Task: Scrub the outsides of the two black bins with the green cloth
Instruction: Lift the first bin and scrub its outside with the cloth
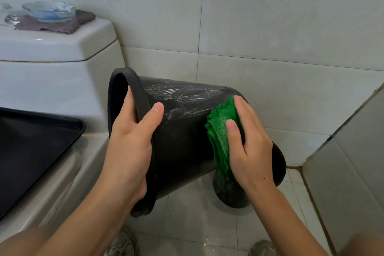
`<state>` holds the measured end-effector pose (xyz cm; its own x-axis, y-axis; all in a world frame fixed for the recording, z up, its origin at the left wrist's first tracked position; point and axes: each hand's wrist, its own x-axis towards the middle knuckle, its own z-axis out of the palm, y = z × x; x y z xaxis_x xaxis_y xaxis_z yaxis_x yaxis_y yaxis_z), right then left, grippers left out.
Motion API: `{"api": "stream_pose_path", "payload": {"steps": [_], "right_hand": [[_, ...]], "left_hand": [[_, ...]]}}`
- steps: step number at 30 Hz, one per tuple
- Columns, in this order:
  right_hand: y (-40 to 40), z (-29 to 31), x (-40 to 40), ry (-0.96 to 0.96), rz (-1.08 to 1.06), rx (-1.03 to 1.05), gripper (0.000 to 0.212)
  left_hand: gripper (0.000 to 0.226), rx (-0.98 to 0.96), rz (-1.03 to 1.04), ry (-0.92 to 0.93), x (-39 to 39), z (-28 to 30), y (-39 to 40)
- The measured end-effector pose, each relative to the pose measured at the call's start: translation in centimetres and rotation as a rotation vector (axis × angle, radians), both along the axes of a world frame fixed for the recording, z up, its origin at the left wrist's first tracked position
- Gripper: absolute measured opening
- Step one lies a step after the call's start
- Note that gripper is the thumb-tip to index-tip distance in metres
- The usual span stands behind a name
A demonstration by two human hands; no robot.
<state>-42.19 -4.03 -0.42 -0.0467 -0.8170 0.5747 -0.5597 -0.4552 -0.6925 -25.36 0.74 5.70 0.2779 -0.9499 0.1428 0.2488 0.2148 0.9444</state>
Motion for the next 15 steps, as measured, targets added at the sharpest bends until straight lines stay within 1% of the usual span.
{"api": "stream_pose_path", "payload": {"steps": [1, 3, 5, 7, 9, 11, 12, 15], "right_hand": [[0.2, 0.2, 0.0, 0.015, 0.025, 0.047, 0.062], [0.4, 0.6, -0.1, 0.115, 0.024, 0.101, 0.073], [0.5, 0.8, -0.1, 0.244, -0.037, 0.159, 0.086], [0.5, 0.5, 0.1, 0.295, -0.106, 0.166, 0.094], [0.5, -0.3, 0.5, 0.246, -0.177, 0.068, 0.088], [0.2, -0.9, 0.5, 0.144, -0.229, -0.02, 0.078], [0.0, -1.0, 0.5, 0.099, -0.236, -0.042, 0.077], [0.4, -0.7, 1.3, 0.009, -0.234, -0.127, 0.082]], "left_hand": [[0.042, -0.008, -0.004, -0.009, -0.1, -0.1, 0.0], [0.044, -0.033, -0.032, -0.023, -0.3, -0.2, 0.1], [0.045, -0.056, -0.074, -0.019, -0.7, -0.4, 0.3], [0.046, -0.066, -0.099, -0.012, -0.9, -0.6, 0.3], [0.048, -0.077, -0.115, -0.021, -1.2, -0.9, 0.4], [0.052, -0.097, -0.121, -0.041, -1.3, -1.1, 0.3], [0.054, -0.112, -0.118, -0.06, -1.3, -1.2, 0.3], [0.061, -0.155, -0.125, -0.112, -1.6, -1.7, 0.0]]}}
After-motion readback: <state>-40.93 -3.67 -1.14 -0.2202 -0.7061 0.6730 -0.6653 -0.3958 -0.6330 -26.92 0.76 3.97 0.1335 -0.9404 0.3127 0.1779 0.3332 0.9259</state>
